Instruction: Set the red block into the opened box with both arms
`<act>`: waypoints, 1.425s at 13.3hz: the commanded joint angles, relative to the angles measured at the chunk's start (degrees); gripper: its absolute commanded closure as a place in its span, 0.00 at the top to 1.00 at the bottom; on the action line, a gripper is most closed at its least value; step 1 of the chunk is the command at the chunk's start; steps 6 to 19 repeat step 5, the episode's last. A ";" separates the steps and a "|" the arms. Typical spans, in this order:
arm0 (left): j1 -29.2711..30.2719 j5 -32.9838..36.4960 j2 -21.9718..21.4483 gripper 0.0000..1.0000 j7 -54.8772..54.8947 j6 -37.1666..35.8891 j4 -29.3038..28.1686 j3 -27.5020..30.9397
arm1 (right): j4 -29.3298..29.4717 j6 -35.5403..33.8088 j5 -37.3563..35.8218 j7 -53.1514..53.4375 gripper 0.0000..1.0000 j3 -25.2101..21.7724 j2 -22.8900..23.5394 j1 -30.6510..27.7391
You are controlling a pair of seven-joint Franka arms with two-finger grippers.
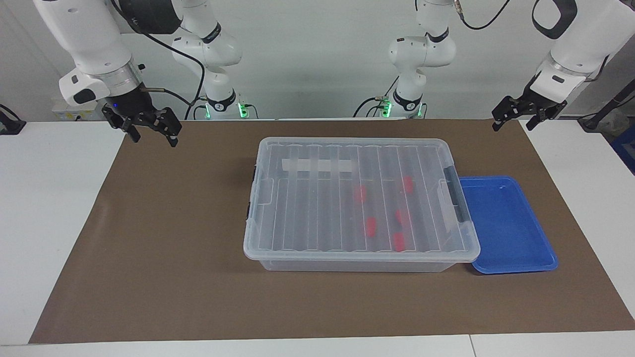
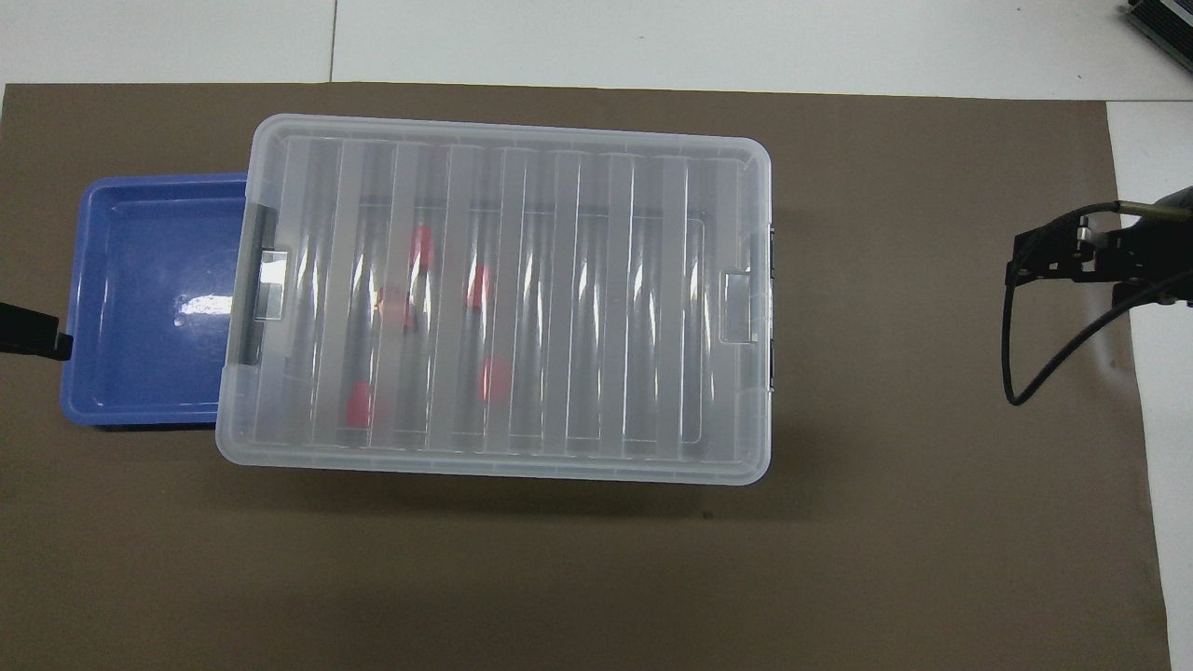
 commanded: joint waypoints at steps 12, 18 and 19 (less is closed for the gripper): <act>-0.75 0.73 -1.80 1.00 0.02 1.47 -2.27 0.56 | -2.65 -0.96 -1.00 -0.48 1.00 0.44 -2.26 0.83; -0.75 0.73 -1.80 1.00 0.02 1.47 -2.27 0.56 | -2.65 -0.96 -1.00 -0.48 1.00 0.44 -2.26 0.83; -0.75 0.73 -1.80 1.00 0.02 1.47 -2.27 0.56 | -2.65 -0.96 -1.00 -0.48 1.00 0.44 -2.26 0.83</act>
